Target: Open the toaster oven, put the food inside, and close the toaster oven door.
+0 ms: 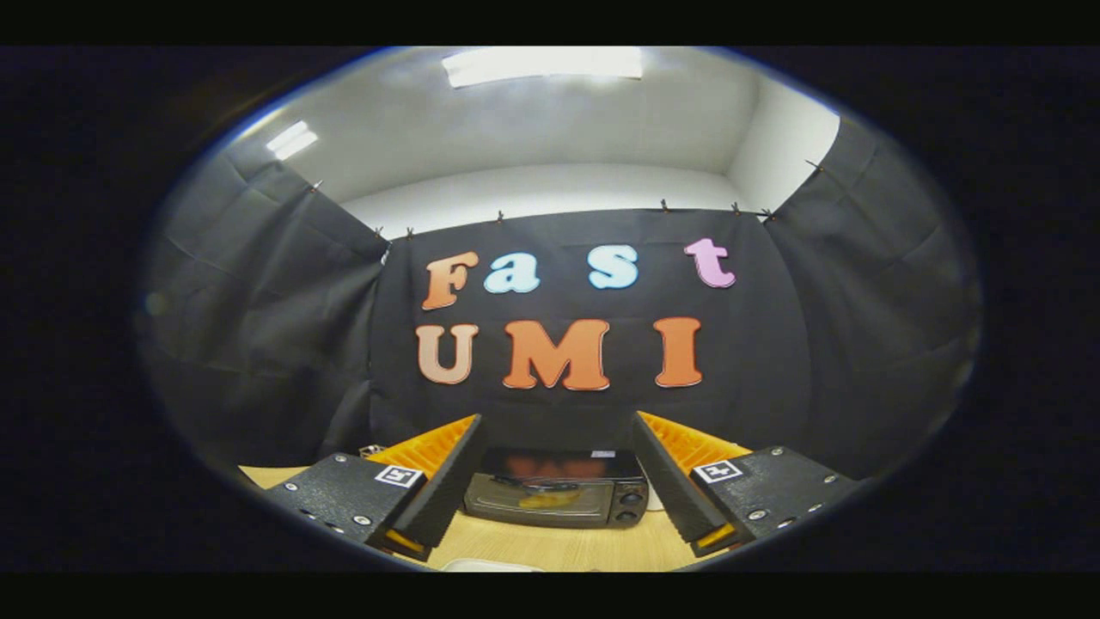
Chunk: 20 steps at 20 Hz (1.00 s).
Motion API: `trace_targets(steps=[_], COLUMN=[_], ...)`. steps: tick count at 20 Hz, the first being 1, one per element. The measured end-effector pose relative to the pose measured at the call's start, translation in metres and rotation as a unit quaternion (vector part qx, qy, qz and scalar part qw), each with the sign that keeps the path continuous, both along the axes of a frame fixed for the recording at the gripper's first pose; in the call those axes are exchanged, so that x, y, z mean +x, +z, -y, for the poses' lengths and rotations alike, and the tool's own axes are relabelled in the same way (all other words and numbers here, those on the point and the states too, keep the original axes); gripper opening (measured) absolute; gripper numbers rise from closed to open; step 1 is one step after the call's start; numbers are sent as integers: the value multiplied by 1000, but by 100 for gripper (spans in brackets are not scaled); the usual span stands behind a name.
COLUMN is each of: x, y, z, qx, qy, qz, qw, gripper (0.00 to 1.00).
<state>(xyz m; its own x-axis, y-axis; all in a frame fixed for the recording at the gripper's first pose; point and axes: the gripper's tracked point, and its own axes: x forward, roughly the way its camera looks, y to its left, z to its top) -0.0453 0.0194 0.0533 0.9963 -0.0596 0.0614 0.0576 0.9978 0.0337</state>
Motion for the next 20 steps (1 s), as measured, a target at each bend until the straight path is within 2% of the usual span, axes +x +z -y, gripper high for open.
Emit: trace_targets(steps=[9,13,20], x=[7,12,13], y=[-1,-10,-2], z=[3,-10,-10], qx=[4,9,-3], qy=[-15,3,0], qz=[25,21,45], qw=[1000,1000,999], gripper=[99,99,99])
